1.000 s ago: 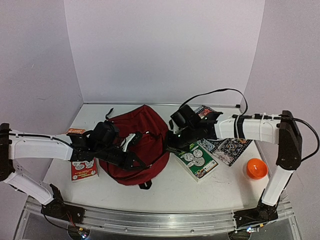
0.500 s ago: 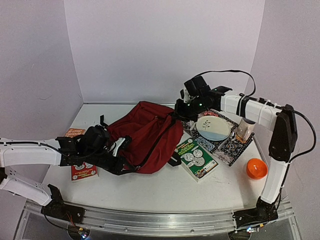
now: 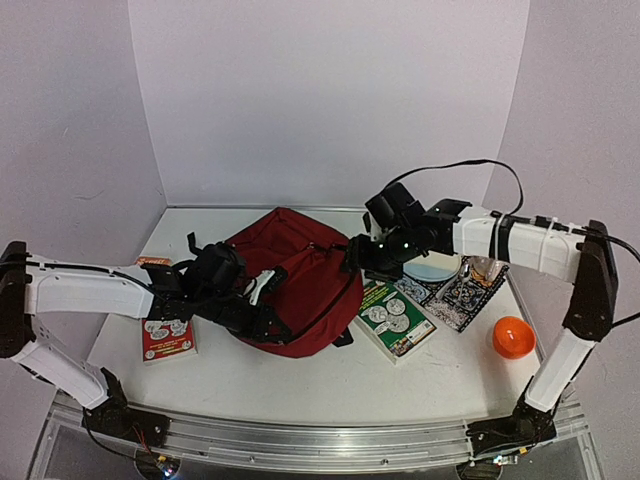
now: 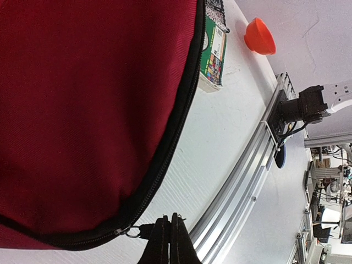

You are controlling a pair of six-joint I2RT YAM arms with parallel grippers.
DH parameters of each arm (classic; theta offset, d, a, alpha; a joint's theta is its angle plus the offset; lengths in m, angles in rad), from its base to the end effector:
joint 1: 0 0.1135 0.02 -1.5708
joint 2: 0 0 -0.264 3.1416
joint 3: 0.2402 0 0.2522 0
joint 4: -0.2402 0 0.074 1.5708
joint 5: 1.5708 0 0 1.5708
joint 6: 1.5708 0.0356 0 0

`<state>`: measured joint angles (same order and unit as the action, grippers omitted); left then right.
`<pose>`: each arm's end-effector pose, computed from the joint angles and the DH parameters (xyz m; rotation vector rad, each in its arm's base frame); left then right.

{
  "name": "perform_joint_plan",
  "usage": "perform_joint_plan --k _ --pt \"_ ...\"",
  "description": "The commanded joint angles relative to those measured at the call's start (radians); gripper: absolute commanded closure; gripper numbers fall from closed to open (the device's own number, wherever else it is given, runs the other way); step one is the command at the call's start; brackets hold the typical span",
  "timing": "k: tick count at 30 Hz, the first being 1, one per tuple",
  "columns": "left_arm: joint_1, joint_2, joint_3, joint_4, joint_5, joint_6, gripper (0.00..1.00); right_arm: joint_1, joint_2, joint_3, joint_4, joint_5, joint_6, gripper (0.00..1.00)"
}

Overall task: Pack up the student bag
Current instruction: Hold the student bag at the center of the board, then unzip the largest pocket of the student bag.

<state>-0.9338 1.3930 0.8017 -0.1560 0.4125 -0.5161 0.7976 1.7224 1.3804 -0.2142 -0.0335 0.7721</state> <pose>0.1600 -0.2403 0.2141 0.7568 2.4466 -1.1380 0.2812 0.2898 0.2910 -0.0503 2.2816 0.9235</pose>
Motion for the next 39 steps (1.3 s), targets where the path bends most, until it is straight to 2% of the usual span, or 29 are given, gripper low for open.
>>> perform_joint_plan --k 1,8,14,17,22,27,33,39 --pt "-0.009 0.015 0.062 0.071 0.049 0.002 1.0 0.087 -0.074 -0.084 0.012 0.032 0.116 0.37" --pt "-0.011 0.027 0.063 0.077 0.056 0.004 1.0 0.213 -0.044 -0.191 0.186 -0.022 0.274 0.37" --pt "-0.013 0.014 0.051 0.077 0.045 0.002 1.0 0.252 0.041 -0.167 0.269 -0.069 0.304 0.42" --pt "-0.012 -0.002 0.034 0.075 0.015 0.001 1.0 0.255 0.06 -0.154 0.274 -0.073 0.302 0.51" --pt "-0.011 -0.028 0.011 0.037 -0.07 0.002 1.0 0.254 0.054 -0.167 0.269 -0.061 0.295 0.8" --pt "-0.009 -0.039 -0.001 -0.086 -0.312 -0.001 1.0 0.254 0.009 -0.182 0.24 -0.023 0.27 1.0" --pt "0.06 -0.053 -0.054 -0.185 -0.547 -0.031 1.0 0.249 -0.051 -0.202 0.216 0.004 0.239 1.0" --pt "0.18 -0.074 -0.102 -0.219 -0.647 -0.061 1.0 0.242 -0.109 -0.225 0.169 0.009 0.201 1.0"
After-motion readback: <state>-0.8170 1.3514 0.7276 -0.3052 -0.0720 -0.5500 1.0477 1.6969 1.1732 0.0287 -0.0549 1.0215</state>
